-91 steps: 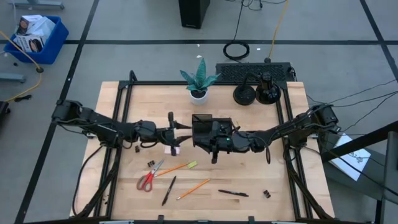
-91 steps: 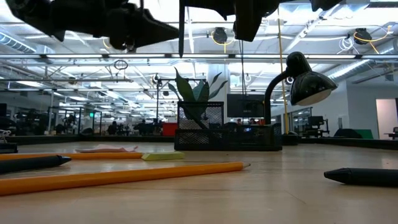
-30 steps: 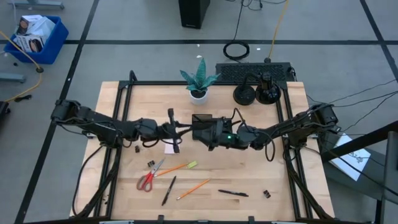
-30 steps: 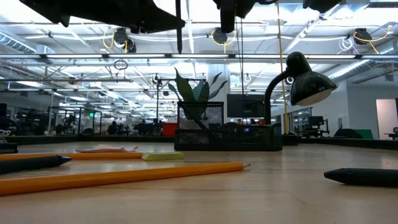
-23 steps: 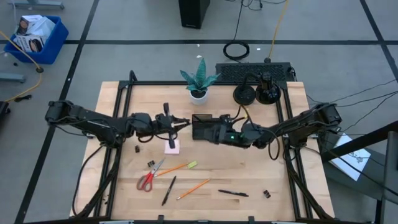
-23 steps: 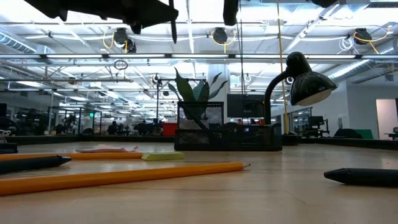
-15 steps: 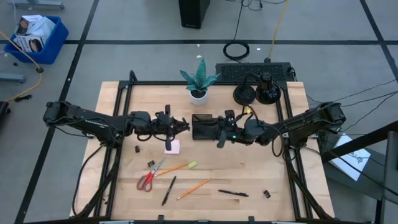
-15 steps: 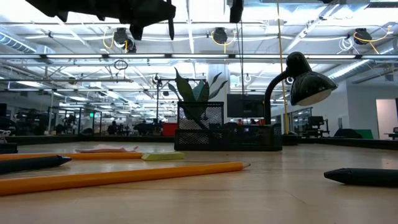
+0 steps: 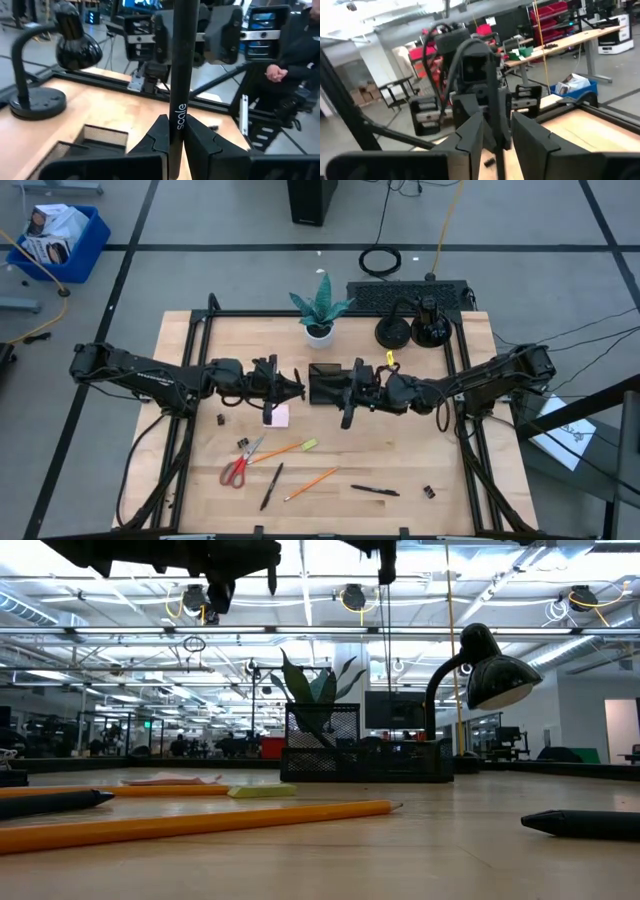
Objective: Pick and place office supplies into organizer
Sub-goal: Put the black pen into the black desk organizer
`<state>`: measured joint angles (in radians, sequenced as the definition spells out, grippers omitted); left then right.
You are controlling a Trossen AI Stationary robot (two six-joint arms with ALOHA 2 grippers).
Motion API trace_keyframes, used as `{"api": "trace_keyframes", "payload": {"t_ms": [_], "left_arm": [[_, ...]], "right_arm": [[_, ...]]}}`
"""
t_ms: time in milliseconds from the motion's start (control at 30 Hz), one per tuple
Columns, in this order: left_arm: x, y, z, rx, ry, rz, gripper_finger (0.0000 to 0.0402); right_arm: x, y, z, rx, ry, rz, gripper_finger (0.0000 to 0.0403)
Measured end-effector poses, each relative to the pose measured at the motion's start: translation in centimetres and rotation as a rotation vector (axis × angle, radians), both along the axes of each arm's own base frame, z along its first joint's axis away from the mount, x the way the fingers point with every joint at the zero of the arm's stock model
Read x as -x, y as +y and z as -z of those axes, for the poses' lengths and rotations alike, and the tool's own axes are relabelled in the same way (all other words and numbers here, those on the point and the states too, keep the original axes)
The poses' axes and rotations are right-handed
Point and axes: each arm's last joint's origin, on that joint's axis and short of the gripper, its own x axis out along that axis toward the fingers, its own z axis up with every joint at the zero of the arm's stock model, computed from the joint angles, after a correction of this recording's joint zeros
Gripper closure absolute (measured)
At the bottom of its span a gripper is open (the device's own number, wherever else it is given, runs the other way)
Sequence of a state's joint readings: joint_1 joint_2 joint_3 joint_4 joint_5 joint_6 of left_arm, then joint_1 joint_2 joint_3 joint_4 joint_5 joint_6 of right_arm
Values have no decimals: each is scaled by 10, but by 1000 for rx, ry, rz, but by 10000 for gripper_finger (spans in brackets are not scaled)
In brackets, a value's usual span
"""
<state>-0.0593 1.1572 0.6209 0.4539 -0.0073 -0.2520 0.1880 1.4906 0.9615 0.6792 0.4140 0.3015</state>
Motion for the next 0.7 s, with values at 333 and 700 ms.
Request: {"api": "trace_keyframes", "payload": {"t_ms": [333,700], "left_arm": [[0,-1,3,17,27,32,372],[0,-1,4,15,42,23,370]], "right_arm": [[-2,-14,3,11,34,15,206],[-19,-15,-9,-9,13,-69,194]]}}
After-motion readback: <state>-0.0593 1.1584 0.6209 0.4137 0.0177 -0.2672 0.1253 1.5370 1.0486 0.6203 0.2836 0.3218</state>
